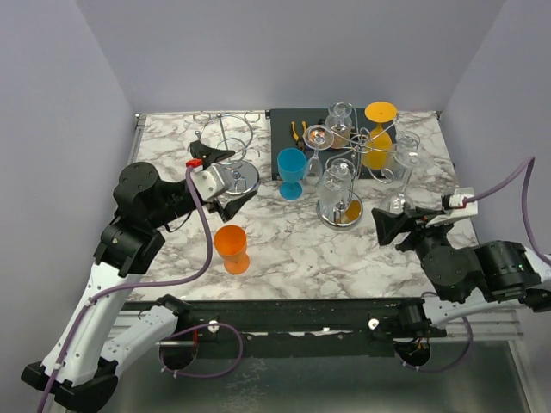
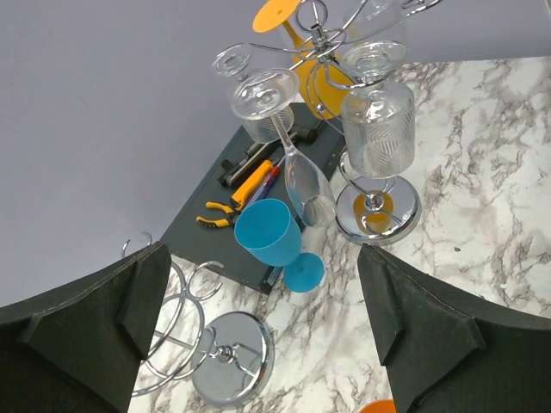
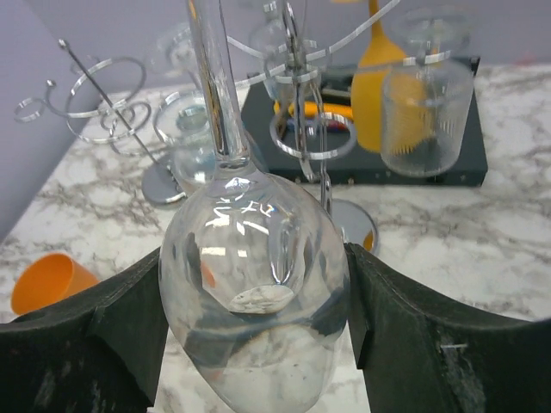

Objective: Place the wine glass upside down on the wine glass rack
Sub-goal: Turn the wine glass upside down at the wine rack.

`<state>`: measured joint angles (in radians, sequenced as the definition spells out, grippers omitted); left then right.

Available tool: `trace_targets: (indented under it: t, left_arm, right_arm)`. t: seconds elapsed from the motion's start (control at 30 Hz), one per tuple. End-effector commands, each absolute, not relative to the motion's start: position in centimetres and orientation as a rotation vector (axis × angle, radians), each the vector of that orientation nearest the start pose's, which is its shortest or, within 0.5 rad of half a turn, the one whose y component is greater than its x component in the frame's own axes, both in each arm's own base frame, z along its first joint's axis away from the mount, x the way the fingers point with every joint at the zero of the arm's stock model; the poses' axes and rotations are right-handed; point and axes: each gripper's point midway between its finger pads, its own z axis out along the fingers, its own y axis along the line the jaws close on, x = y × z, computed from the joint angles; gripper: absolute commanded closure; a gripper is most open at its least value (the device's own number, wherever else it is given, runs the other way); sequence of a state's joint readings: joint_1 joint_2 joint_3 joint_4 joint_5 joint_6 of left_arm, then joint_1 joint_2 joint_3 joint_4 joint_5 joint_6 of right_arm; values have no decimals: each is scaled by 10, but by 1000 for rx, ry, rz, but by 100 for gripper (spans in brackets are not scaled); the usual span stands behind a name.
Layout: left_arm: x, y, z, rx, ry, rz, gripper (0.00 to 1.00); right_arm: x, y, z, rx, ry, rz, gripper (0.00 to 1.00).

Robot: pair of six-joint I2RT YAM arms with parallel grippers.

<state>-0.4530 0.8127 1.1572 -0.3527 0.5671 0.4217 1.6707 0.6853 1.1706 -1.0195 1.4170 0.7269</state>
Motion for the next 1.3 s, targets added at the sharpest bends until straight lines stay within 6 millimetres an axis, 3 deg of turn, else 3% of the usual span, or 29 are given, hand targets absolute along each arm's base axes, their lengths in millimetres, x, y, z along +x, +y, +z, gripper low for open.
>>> trace_targets:
  t: [0.0, 0.13, 0.2, 0.4, 0.5, 0.57, 0.7, 0.73, 0.77, 0.8, 0.83, 0.9, 1.13, 1.27]
  left_arm:
    - [210, -203, 414, 1080, 1160, -530, 1]
    - [211, -204, 420, 1070, 1162, -538, 1]
    - [211, -203, 423, 1061, 1159, -537, 1]
    - [208, -203, 427, 1057, 1153, -545, 1]
    - [208, -203, 432, 1046, 1154, -552, 1]
    - [208, -204, 436, 1032, 1159, -561, 1]
    - [209, -205, 441, 1014, 1168, -586, 1]
    - [208, -205, 443, 1012, 1167, -592, 1]
    - [207, -206, 444, 1010, 1166, -598, 1]
    - [207, -206, 445, 1008, 1164, -602, 1]
    - [206, -205, 447, 999, 1165, -605, 1]
    - [202, -202, 452, 980, 1161, -601, 1]
    - [193, -193, 452, 974, 1135, -562, 1]
    - [192, -195, 454, 982, 1128, -570, 1]
  right_arm:
    - [162, 112, 399, 37, 1584, 257, 99]
    - [154, 146, 432, -106, 1561, 142, 99]
    - [149, 149, 448, -129, 1562, 175, 99]
    - [127, 174, 465, -233, 1557, 269, 99]
    - [89, 208, 485, -409, 1523, 339, 99]
    - [77, 225, 501, -449, 1517, 333, 99]
    - [39, 282, 516, -760, 1494, 368, 99]
    - [24, 306, 526, -847, 1437, 476, 99]
    - [18, 313, 543, -886, 1331, 550, 99]
    - [19, 318, 564, -775, 1237, 607, 99]
    - [34, 299, 582, -677, 1163, 578, 99]
    - [40, 286, 591, -600, 1128, 632, 99]
    - [59, 261, 631, -467, 971, 604, 99]
    - [94, 262, 640, -448, 957, 560, 99]
